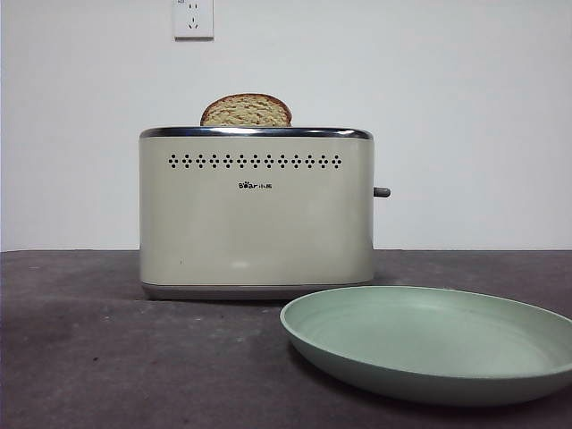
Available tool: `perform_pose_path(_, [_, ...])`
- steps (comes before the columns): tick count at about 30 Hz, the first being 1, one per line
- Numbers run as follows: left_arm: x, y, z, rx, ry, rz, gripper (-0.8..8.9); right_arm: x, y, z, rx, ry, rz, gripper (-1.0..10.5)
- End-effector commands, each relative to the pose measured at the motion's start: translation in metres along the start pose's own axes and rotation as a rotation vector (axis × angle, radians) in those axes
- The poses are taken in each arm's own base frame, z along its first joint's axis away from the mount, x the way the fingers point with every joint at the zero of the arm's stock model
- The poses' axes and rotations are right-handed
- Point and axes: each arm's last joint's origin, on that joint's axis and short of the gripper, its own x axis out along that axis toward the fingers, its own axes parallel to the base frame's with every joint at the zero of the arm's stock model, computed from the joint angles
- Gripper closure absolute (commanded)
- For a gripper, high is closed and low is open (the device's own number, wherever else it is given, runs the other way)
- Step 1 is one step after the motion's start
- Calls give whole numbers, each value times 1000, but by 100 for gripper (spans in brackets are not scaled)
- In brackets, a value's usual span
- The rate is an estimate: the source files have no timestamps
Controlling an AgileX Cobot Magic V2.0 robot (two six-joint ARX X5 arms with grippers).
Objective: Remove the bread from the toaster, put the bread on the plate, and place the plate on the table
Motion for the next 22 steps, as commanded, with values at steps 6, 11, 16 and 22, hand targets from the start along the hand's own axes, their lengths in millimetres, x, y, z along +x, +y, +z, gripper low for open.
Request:
perform_pose_path(6, [1, -4, 14, 76, 85, -49, 809, 0, 11, 4, -110, 166, 75, 943])
perform_pose_path(11, [2, -3, 14, 68, 87, -47, 720, 1, 12, 4, -118, 167, 78, 938])
perform_pose_path(16, [2, -4, 16, 71, 76, -48, 444, 1, 11, 4, -73, 166, 34, 647])
perform_pose_path(22, [2, -4, 17, 79, 65, -50, 432, 6, 8, 5, -44, 190, -10, 558])
